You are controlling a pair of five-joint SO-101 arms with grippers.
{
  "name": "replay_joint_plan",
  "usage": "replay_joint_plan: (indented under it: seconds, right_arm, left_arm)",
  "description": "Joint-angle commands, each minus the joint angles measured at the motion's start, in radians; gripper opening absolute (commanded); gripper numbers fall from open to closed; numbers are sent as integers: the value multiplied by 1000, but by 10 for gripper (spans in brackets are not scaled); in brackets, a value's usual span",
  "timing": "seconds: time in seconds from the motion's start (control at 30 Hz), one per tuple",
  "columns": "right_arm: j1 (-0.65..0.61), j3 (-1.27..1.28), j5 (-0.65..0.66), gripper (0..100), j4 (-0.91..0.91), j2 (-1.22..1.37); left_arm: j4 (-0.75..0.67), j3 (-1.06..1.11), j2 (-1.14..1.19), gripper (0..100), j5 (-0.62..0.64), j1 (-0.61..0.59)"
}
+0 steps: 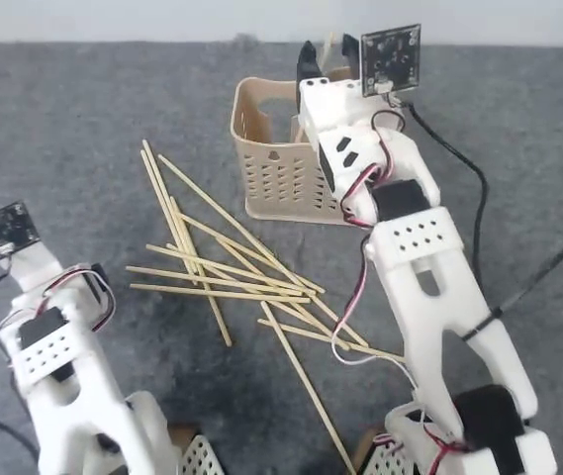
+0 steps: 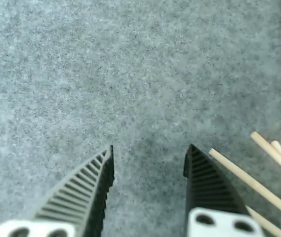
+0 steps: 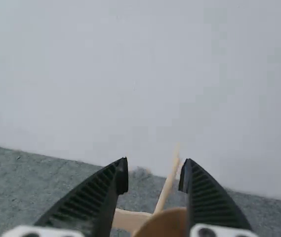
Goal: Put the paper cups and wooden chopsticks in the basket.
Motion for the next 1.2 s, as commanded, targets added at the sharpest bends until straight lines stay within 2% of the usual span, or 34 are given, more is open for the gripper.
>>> replay_joint_plan:
  seconds: [0.0, 0.13, 0.33, 0.53, 0.67, 0.73, 0.97, 1.07, 1.17]
  right_arm:
    - [-10, -75, -14, 184, 94, -199]
    - [-28, -75, -14, 184, 286, -410]
    - [-21, -74, -14, 184, 771, -677]
    - [-19, -68, -8, 183, 1259, -751]
    - [-19, -35, -2, 183, 1472, -751]
    - [-19, 26, 52, 183, 1511, -751]
    - [-19, 358, 402, 183, 1457, -753]
    - [-19, 479, 454, 183, 1397, -759]
    - [16, 552, 462, 183, 1317, -762]
  left_arm:
    - [-21, -2, 2, 217, 11, 3]
    - [-21, -2, 2, 217, 11, 3]
    - [9, -4, 3, 217, 11, 44]
    - [81, -7, 3, 217, 11, 126]
    - [196, -27, 5, 217, 20, 190]
    - [227, -39, 5, 217, 54, 212]
    - [221, -45, 11, 220, 192, 285]
    - [160, -48, 74, 220, 264, 315]
    - [169, -117, 186, 221, 325, 330]
